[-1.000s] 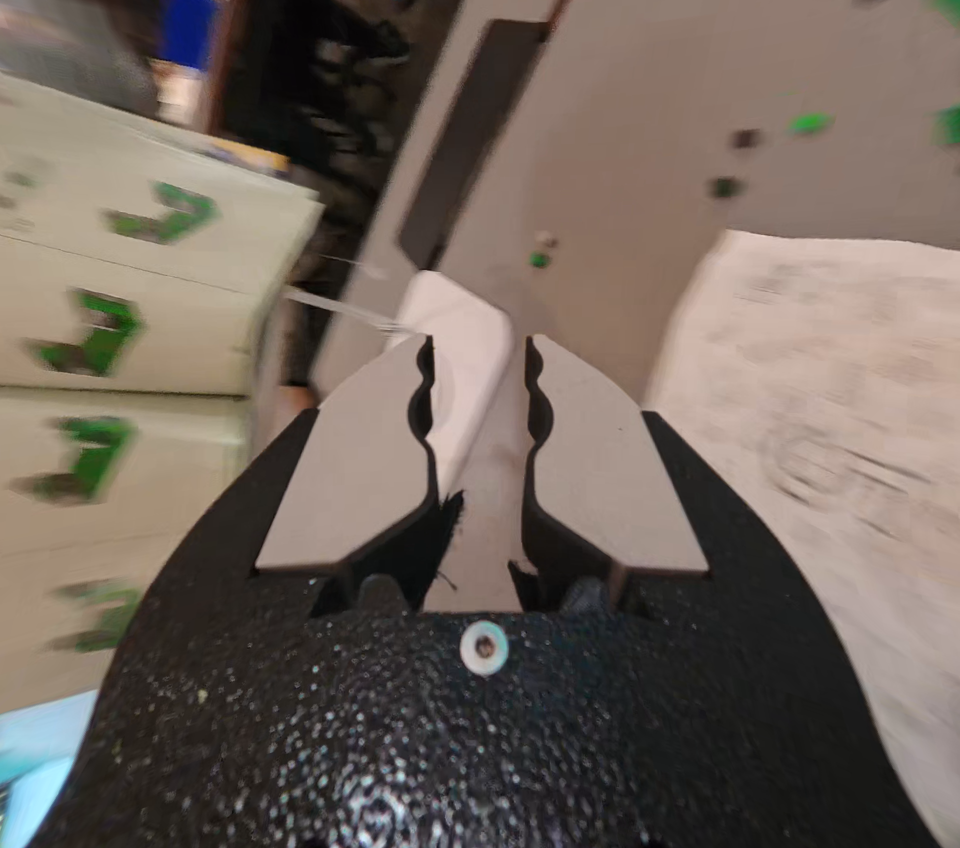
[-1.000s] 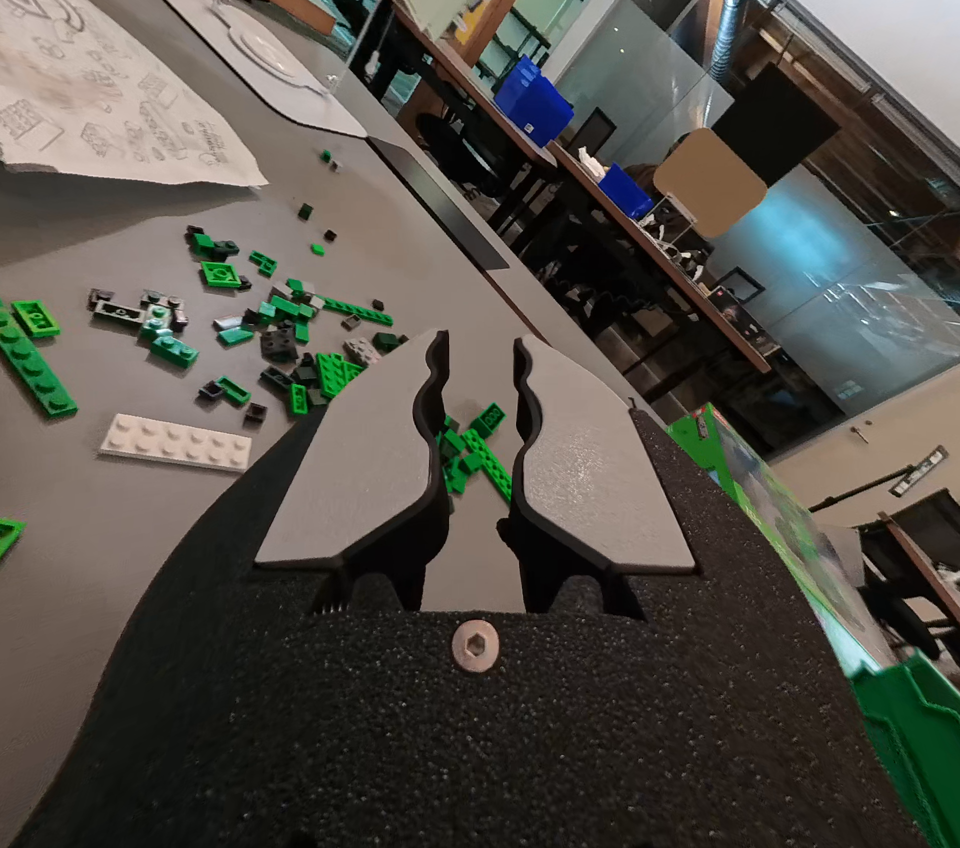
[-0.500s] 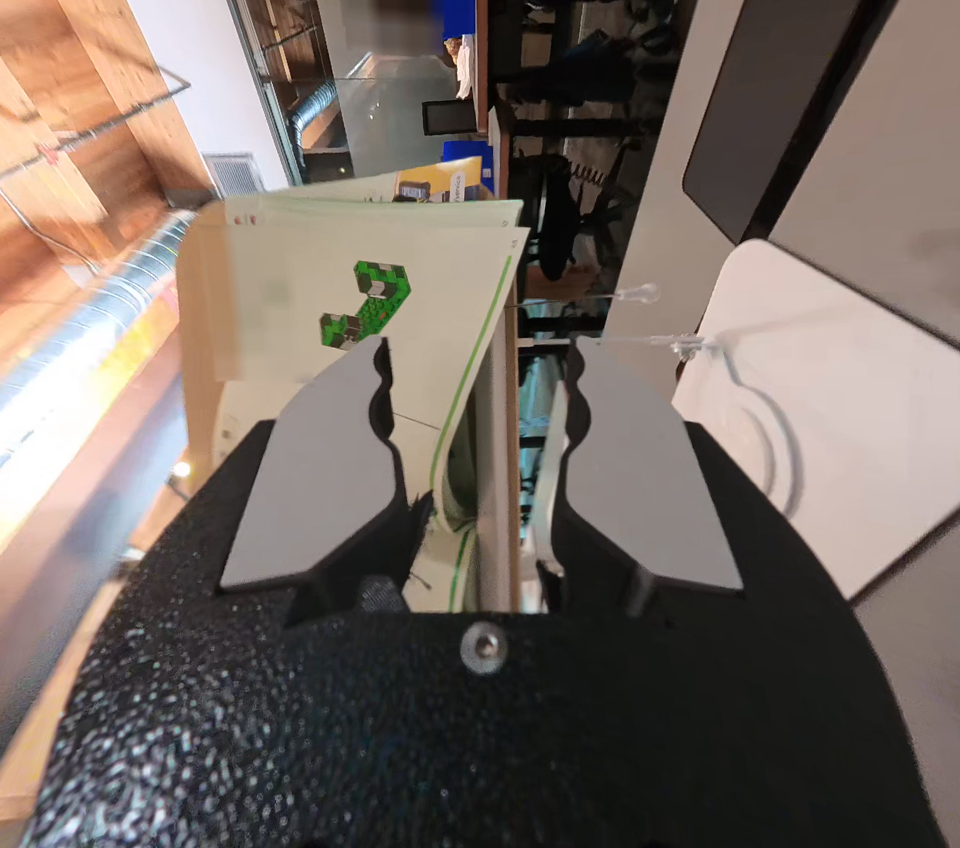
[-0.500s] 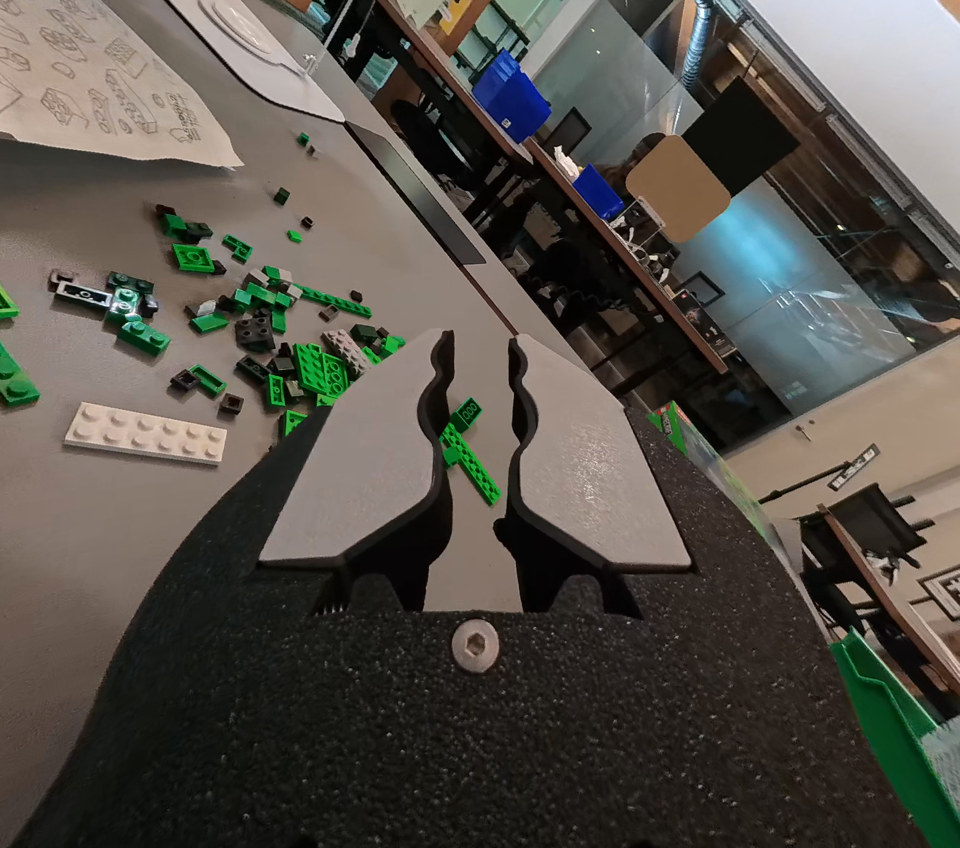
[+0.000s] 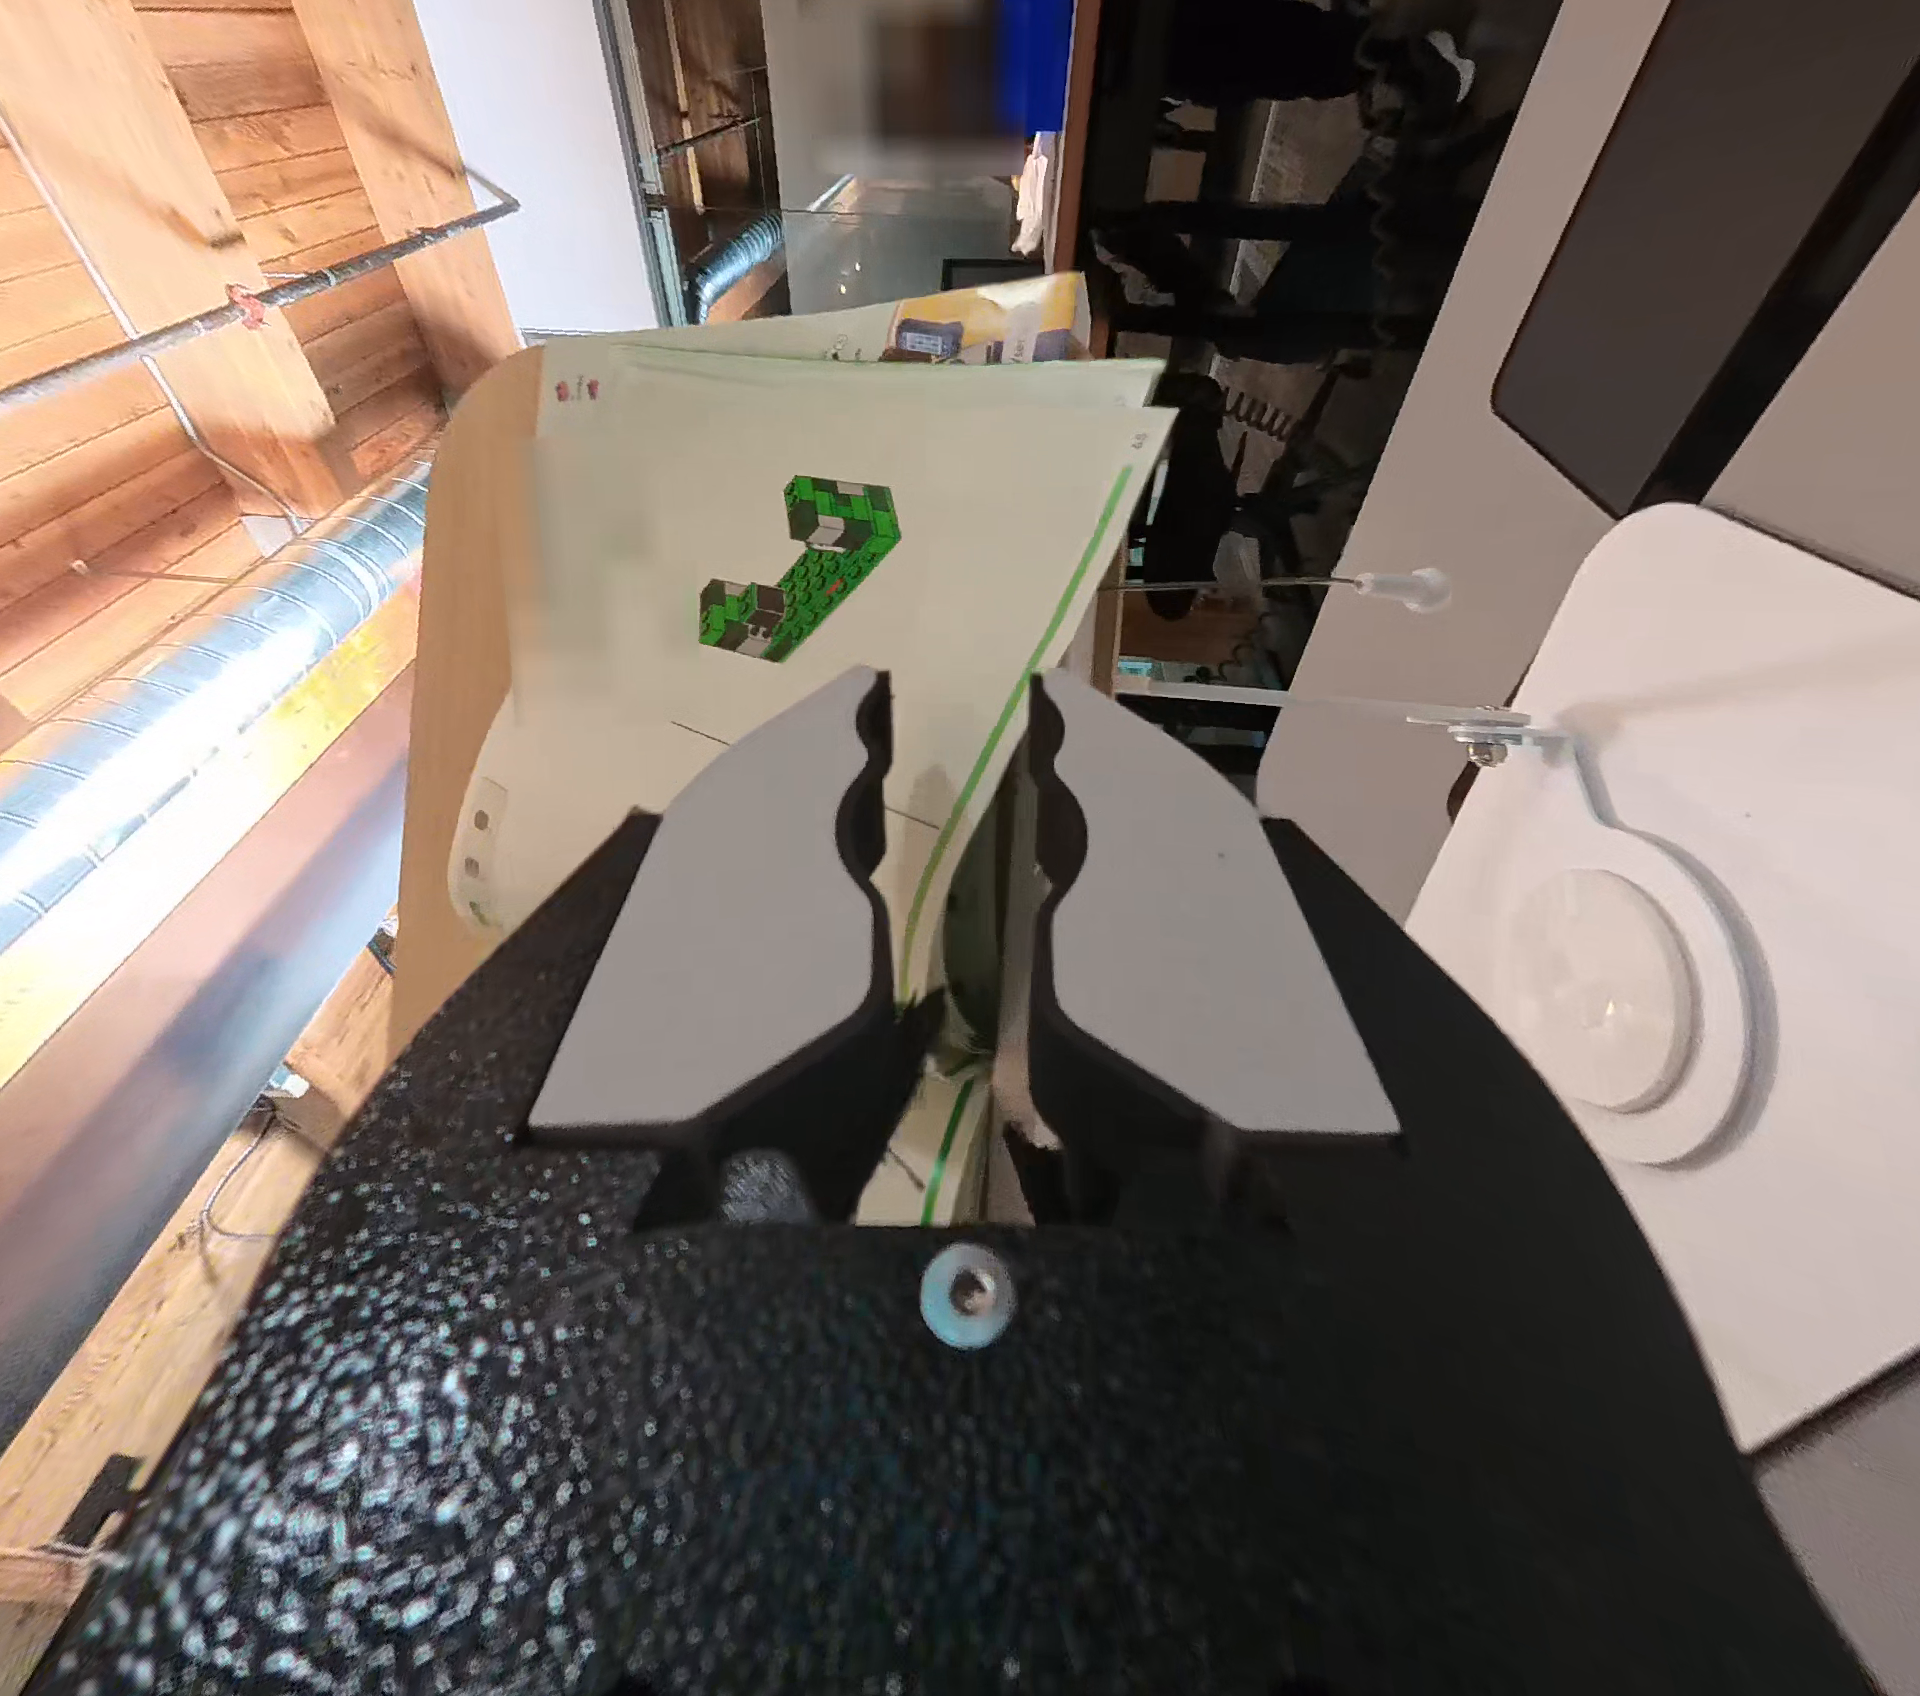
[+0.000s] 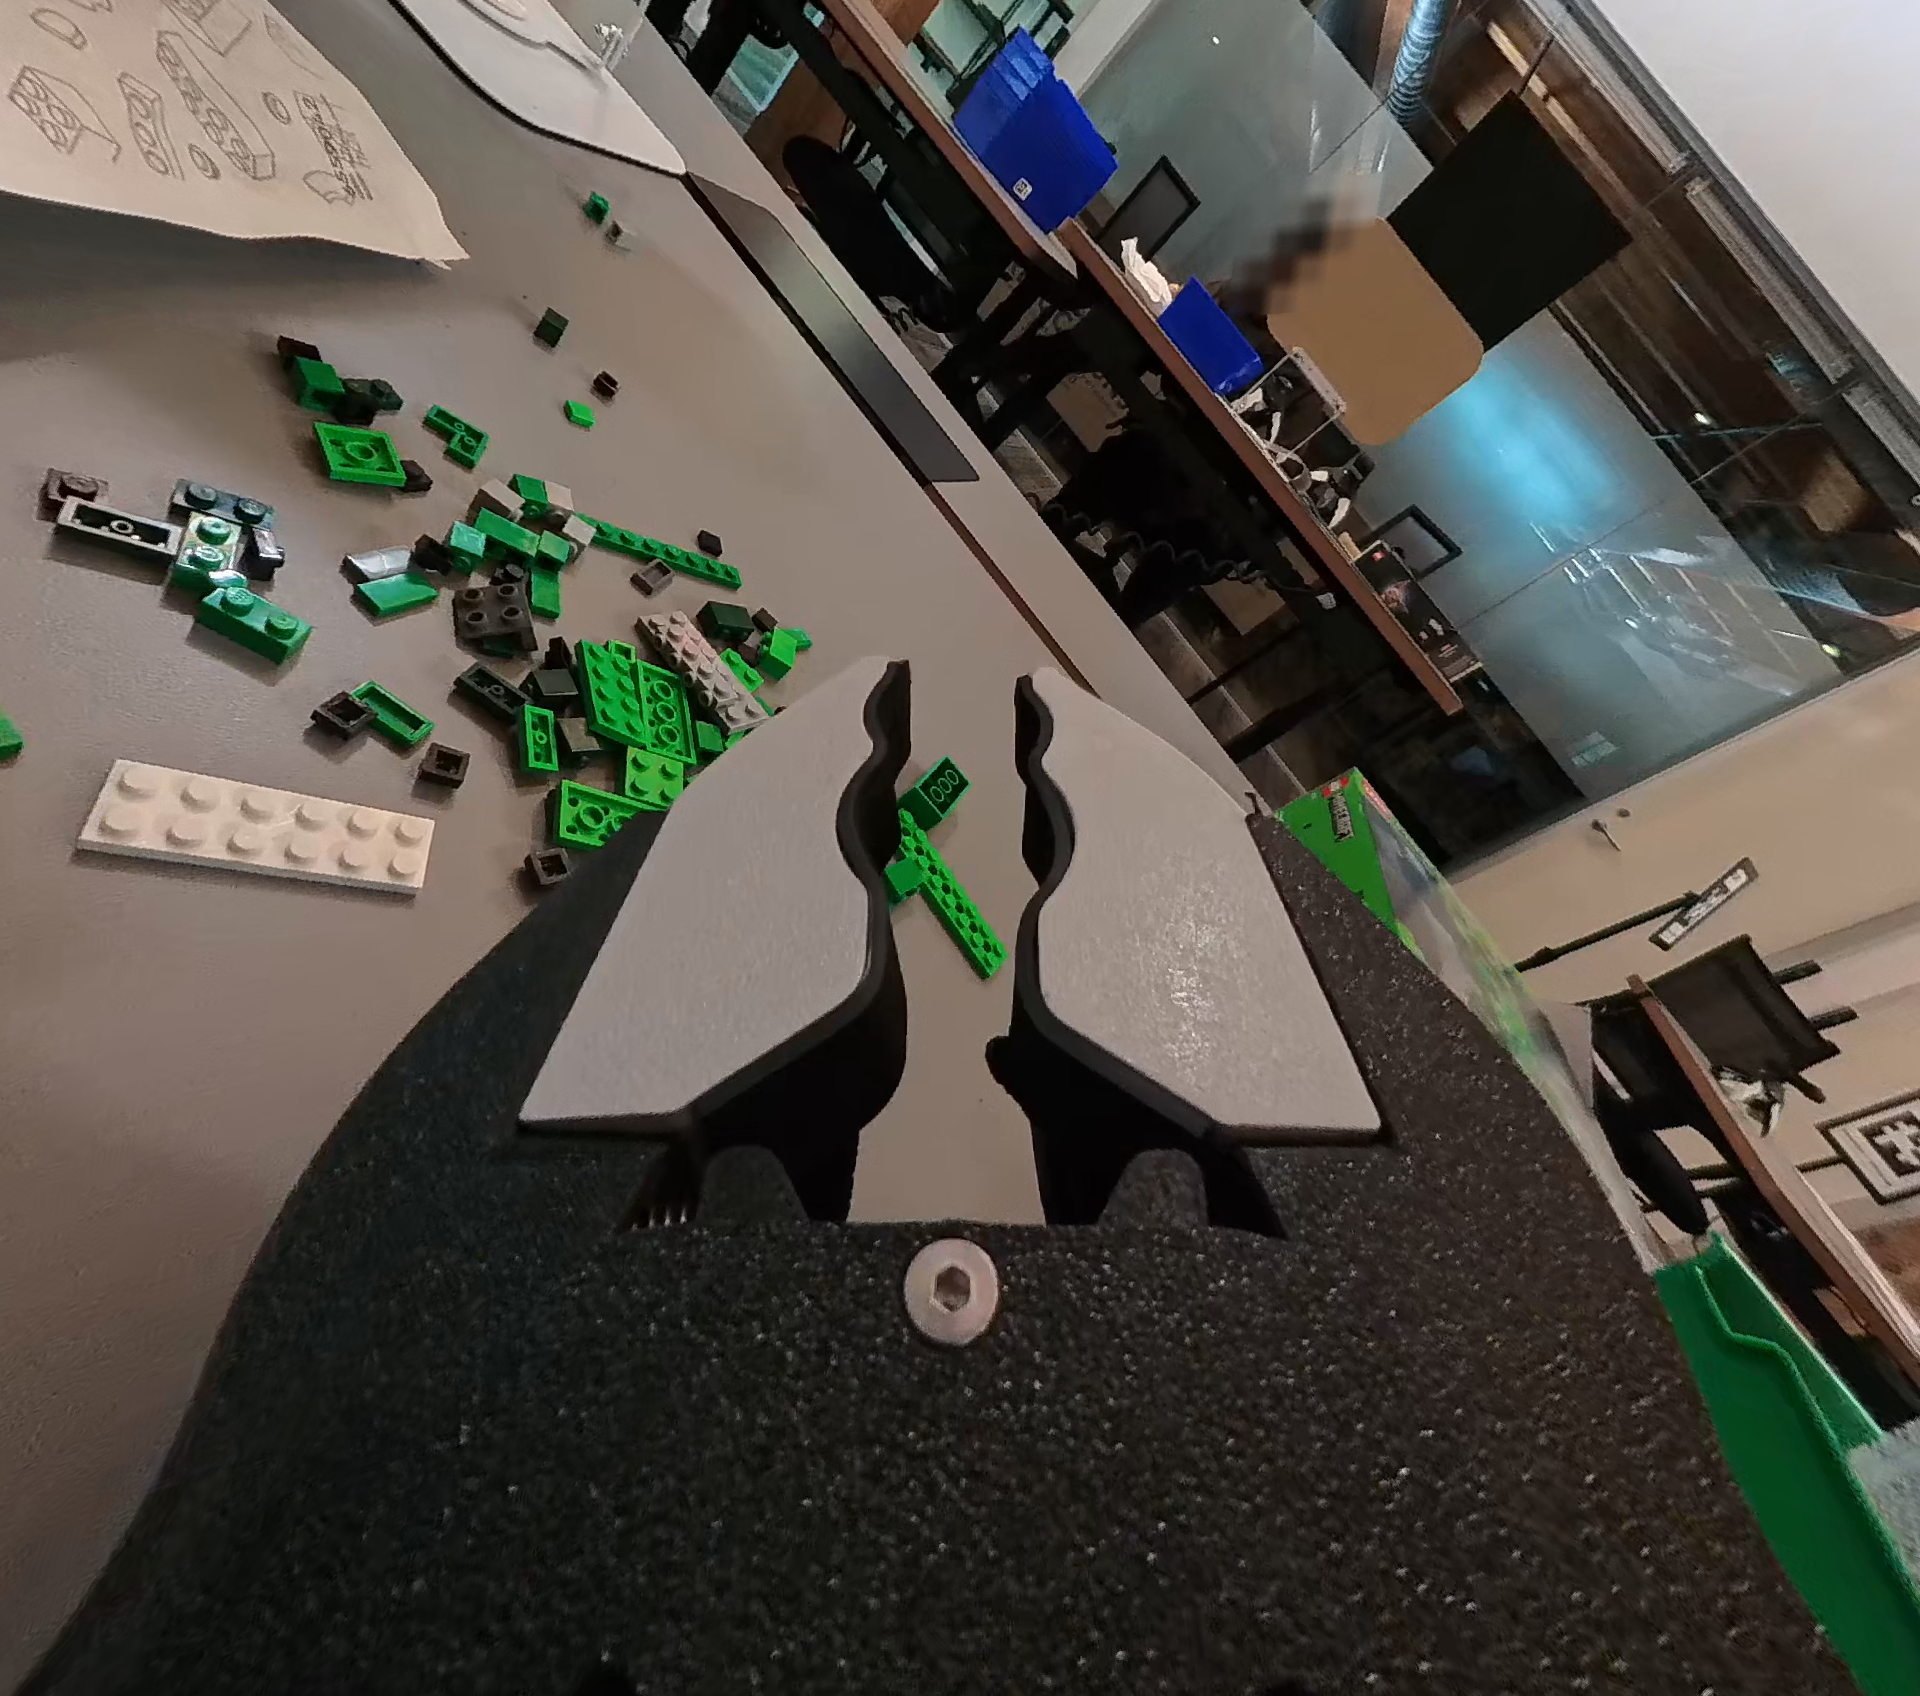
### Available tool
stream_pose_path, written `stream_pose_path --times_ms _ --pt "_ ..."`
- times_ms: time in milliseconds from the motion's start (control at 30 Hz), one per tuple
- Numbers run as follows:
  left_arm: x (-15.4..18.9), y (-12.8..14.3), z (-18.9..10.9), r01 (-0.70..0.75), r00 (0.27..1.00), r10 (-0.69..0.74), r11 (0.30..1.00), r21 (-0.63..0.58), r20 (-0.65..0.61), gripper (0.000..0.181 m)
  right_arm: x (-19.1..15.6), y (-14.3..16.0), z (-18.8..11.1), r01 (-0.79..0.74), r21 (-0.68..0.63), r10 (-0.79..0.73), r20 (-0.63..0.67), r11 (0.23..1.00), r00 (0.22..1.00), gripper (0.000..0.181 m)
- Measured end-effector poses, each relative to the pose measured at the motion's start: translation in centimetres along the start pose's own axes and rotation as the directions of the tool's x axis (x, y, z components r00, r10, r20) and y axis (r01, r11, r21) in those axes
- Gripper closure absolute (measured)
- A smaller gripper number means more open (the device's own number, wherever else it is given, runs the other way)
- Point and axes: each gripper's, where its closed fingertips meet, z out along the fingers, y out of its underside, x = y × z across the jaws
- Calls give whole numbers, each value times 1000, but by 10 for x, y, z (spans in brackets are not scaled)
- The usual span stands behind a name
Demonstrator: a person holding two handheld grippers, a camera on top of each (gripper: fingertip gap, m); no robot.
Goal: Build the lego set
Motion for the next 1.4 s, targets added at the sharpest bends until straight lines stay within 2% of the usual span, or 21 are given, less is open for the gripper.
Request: stream_pose_path --times_ms 100,167,433,533,667,733,767,833,900,967,1067,1133,1200,1267,1400 --pt "8 5 2 11 999 -11 1000 -16 -41 145 -1 1 1 3 -4 -3 5 1000 1000 162" --pt "9 8 3 14 999 -15 1000 -26 -46 146 -2 2 1 6 -7 -6 6 1000 1000 163" --pt "2 10 0 45 998 -47 998 -49 -33 172 -2 3 2 7 -11 -6 9 1000 1000 163" --pt "3 3 -5 83 995 -82 997 6 -58 181 -3 4 2 10 -13 -10 11 1000 1000 163" --pt "-6 0 -17 251 967 -247 965 75 -58 181 -3 5 3 11 -17 -10 12 1000 1000 163" --pt "-10 1 -26 401 916 -395 907 126 -75 181 -4 5 3 11 -17 -11 14 1000 1000 163" --pt "-14 3 -31 494 869 -486 855 157 -88 181 -4 5 3 13 -16 -13 13 1000 1000 163" --pt "-24 12 -43 679 731 -672 703 210 -115 181 -4 4 3 15 -14 -15 12 1000 1000 163" --pt "-35 23 -56 823 549 -820 498 274 -160 181 -4 4 3 15 -14 -15 13 1000 1000 163" --pt "-46 36 -72 900 351 -909 260 351 -226 181 -5 5 4 15 -13 -15 14 1000 1000 164" --pt "-53 71 -94 902 41 -966 -73 425 -255 181 -6 5 5 19 -15 -19 15 1000 1000 164" --pt "-48 99 -102 863 -170 -953 -268 428 -252 181 -6 6 5 19 -16 -19 15 1000 1000 164" --pt "-43 117 -106 801 -327 -896 -432 415 -301 181 -7 6 6 17 -17 -17 17 1000 1000 164" --pt "-38 127 -106 760 -404 -855 -512 400 -327 181 -8 7 6 16 -18 -16 20 1000 1000 164" --pt "-37 136 -106 732 -440 -831 -551 400 -340 181 -10 10 8 17 -26 -16 26 1000 1000 164"
